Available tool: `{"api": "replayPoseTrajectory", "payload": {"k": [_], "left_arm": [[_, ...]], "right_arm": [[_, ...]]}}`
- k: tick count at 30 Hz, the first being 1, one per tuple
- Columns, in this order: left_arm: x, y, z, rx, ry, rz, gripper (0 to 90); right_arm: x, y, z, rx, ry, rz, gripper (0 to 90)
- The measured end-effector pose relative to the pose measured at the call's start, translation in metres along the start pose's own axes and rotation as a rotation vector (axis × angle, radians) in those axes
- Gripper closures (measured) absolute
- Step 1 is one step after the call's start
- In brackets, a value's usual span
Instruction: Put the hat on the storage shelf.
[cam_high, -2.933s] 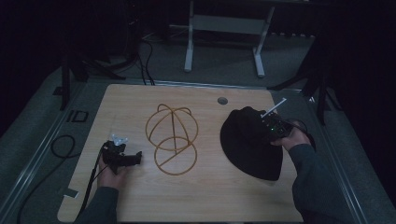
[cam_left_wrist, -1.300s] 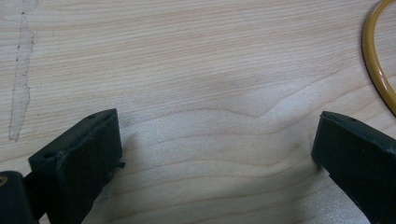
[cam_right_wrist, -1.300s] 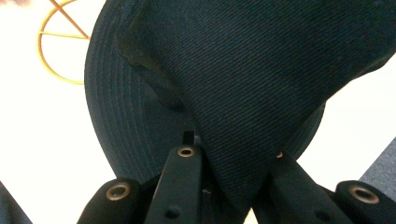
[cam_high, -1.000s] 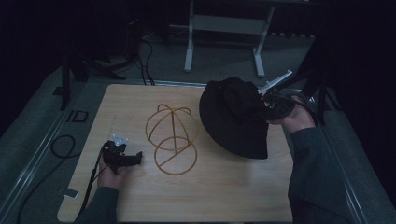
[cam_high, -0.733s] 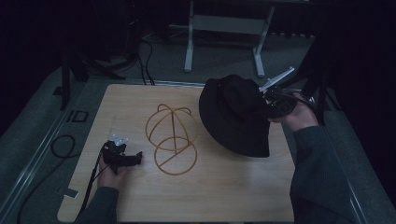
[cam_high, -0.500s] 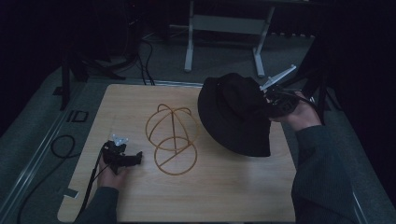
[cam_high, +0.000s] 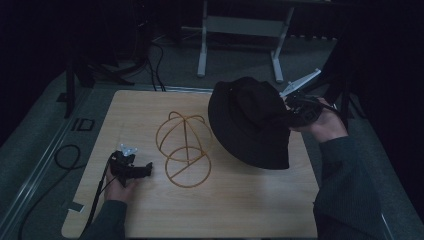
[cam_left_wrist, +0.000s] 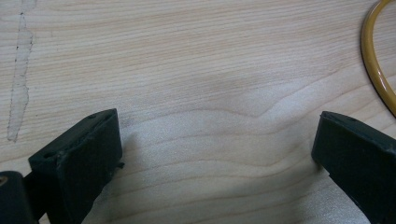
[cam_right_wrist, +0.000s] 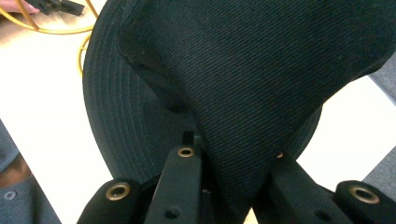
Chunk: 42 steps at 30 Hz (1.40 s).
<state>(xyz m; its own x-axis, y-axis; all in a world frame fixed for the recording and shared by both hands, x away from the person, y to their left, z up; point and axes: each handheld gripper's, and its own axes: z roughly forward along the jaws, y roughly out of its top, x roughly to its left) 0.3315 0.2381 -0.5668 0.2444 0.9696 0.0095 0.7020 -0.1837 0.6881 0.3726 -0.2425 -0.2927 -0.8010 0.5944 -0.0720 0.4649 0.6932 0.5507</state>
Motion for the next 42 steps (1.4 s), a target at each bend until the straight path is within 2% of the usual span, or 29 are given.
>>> {"api": "replayPoseTrajectory", "payload": {"k": [11,25,42], "left_arm": [[0.000,0.000,0.000,0.000,0.000,0.000,1.8],[0.000,0.000,0.000,0.000,0.000,0.001,1.8],[0.000,0.000,0.000,0.001,-0.003,0.004,1.8]], "right_arm": [[0.011,-0.001,-0.004,-0.007,0.029,-0.037,84.9],[0.016,0.005,-0.022,-0.052,0.040,-0.059,85.0],[0.026,0.025,-0.029,-0.076,0.071,-0.120,85.0]]}}
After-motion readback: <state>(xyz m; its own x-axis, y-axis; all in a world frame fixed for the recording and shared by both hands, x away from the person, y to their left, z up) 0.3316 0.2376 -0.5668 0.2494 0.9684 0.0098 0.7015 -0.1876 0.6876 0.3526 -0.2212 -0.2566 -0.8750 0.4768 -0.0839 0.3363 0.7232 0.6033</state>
